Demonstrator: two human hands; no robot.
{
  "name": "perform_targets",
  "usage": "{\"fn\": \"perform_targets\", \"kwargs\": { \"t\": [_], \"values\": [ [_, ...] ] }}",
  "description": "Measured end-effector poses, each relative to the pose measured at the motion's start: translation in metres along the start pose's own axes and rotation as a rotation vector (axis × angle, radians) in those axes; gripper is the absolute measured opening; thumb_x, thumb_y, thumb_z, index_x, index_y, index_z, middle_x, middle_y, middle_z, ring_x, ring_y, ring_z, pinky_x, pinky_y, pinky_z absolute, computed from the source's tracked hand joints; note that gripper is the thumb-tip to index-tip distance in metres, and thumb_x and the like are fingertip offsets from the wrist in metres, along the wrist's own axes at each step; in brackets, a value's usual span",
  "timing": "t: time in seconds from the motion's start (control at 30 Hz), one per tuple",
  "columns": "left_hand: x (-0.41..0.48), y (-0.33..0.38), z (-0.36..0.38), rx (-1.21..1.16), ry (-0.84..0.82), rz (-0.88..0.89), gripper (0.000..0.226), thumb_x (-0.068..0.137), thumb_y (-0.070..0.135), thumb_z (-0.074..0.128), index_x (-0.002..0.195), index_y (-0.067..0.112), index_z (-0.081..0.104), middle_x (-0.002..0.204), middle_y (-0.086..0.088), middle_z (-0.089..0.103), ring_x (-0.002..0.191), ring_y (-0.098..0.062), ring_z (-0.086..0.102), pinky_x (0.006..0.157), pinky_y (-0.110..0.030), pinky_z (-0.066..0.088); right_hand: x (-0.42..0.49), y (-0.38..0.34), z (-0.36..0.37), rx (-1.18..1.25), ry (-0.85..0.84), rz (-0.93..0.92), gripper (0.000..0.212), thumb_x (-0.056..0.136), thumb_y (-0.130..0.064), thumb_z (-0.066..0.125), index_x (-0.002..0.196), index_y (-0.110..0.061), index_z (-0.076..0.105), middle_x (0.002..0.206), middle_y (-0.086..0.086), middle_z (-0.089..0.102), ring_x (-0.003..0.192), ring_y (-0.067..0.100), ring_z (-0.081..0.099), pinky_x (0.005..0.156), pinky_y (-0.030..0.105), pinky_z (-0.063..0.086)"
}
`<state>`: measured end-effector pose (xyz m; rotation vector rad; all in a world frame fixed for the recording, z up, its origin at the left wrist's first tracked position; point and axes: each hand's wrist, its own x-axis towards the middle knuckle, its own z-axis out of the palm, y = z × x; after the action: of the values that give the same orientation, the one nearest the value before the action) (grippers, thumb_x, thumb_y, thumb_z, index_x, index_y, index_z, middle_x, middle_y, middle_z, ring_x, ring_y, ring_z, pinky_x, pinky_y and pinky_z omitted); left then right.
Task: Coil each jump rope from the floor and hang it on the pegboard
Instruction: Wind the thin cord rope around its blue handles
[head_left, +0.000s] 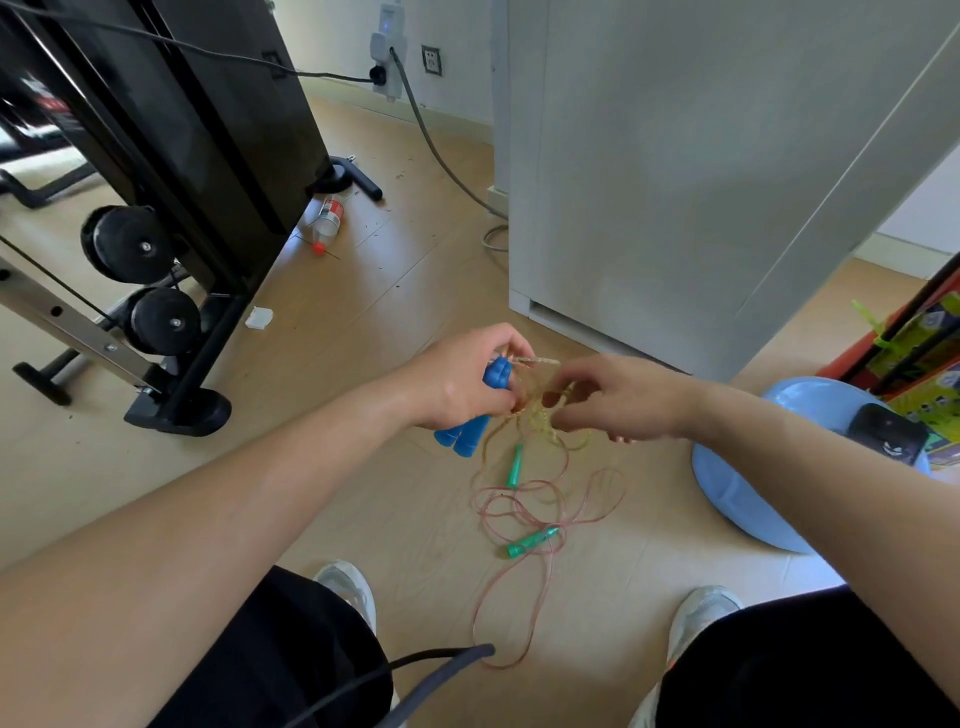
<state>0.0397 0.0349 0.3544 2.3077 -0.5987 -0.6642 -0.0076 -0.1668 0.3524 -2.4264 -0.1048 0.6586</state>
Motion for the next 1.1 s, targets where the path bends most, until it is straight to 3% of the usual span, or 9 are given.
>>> {"fn": "perform_targets", "kwargs": {
  "t": [0.13,0.27,0.5,0.57,0.7,0.77,0.83,0.93,1.1],
  "values": [
    [0.001,0.000,0.007,0.099,-0.010,0.032,0.041,0.086,0.017,0.070,0.120,0.033,0.053,0.094,0.009,0.068,0.087,-0.014,0.066,0.084,-0.037,0.055,0.005,-0.006,0.006,-0.105,0.072,-0.036,0.029,0.092,-0.052,0.059,0.083,-0.024,0.062,0.072,-0.006,0.070,0.066,0.011,0.061,0.061,0.027,0.045],
    [0.003,-0.006,0.008,0.114,-0.010,-0.005,0.038,0.085,0.018,0.068,0.115,0.036,0.054,0.097,0.013,0.069,0.092,-0.013,0.067,0.090,-0.042,0.055,0.006,-0.005,0.000,-0.286,0.159,-0.087,0.036,0.097,-0.050,0.051,0.081,-0.021,0.065,0.073,0.000,0.064,0.069,0.017,0.058,0.066,0.037,0.050],
    [0.005,-0.023,0.000,0.395,0.027,-0.103,0.040,0.086,0.016,0.058,0.118,0.040,0.050,0.107,0.019,0.065,0.096,-0.015,0.061,0.087,-0.038,0.054,-0.008,0.017,-0.035,0.171,0.469,-0.122,0.024,0.099,-0.028,0.055,0.078,-0.019,0.065,0.060,-0.009,0.050,0.050,0.002,0.044,0.053,0.016,0.036],
    [0.007,-0.029,-0.004,0.284,0.036,-0.130,0.041,0.082,0.010,0.059,0.112,0.039,0.053,0.096,0.020,0.068,0.093,-0.013,0.064,0.089,-0.039,0.054,-0.011,0.028,-0.043,0.184,0.448,-0.065,0.027,0.100,-0.028,0.053,0.078,-0.018,0.066,0.059,-0.009,0.053,0.048,0.002,0.043,0.054,0.021,0.039],
    [0.008,-0.027,-0.006,0.129,0.047,-0.129,0.042,0.080,0.004,0.060,0.108,0.036,0.056,0.083,0.017,0.068,0.085,-0.010,0.065,0.091,-0.039,0.054,-0.008,0.038,-0.035,-0.061,0.074,0.126,0.013,0.095,-0.024,0.058,0.095,-0.020,0.070,0.086,-0.010,0.071,0.061,0.014,0.057,0.050,0.019,0.046],
    [0.008,-0.022,-0.004,0.088,0.039,-0.105,0.042,0.080,0.003,0.059,0.108,0.034,0.057,0.082,0.016,0.068,0.084,-0.010,0.066,0.092,-0.039,0.054,-0.004,0.034,-0.022,-0.181,-0.020,0.174,0.026,0.093,-0.022,0.057,0.118,-0.024,0.064,0.111,-0.008,0.066,0.078,0.018,0.061,0.070,0.026,0.054],
    [0.006,-0.016,0.000,0.049,0.021,-0.074,0.041,0.082,0.003,0.060,0.109,0.034,0.057,0.084,0.015,0.070,0.087,-0.009,0.069,0.093,-0.040,0.055,0.002,0.027,-0.013,-0.297,0.057,0.150,0.046,0.090,-0.029,0.056,0.136,-0.026,0.053,0.128,-0.006,0.060,0.106,0.018,0.060,0.095,0.033,0.049],
    [0.005,-0.007,0.005,0.058,0.001,-0.020,0.040,0.085,0.004,0.061,0.112,0.033,0.055,0.089,0.017,0.072,0.091,-0.005,0.069,0.089,-0.035,0.055,0.004,0.011,-0.006,-0.294,0.218,0.004,0.046,0.085,-0.044,0.062,0.128,-0.031,0.056,0.121,-0.007,0.056,0.103,0.014,0.057,0.091,0.034,0.049],
    [0.008,0.002,0.008,0.020,0.069,0.021,0.041,0.084,0.008,0.070,0.113,0.034,0.057,0.088,0.012,0.069,0.076,-0.005,0.064,0.069,-0.022,0.049,-0.002,-0.010,0.008,-0.288,0.189,-0.104,0.034,0.078,-0.059,0.070,0.098,-0.035,0.057,0.095,-0.015,0.058,0.088,0.009,0.057,0.070,0.029,0.047]
  ]
}}
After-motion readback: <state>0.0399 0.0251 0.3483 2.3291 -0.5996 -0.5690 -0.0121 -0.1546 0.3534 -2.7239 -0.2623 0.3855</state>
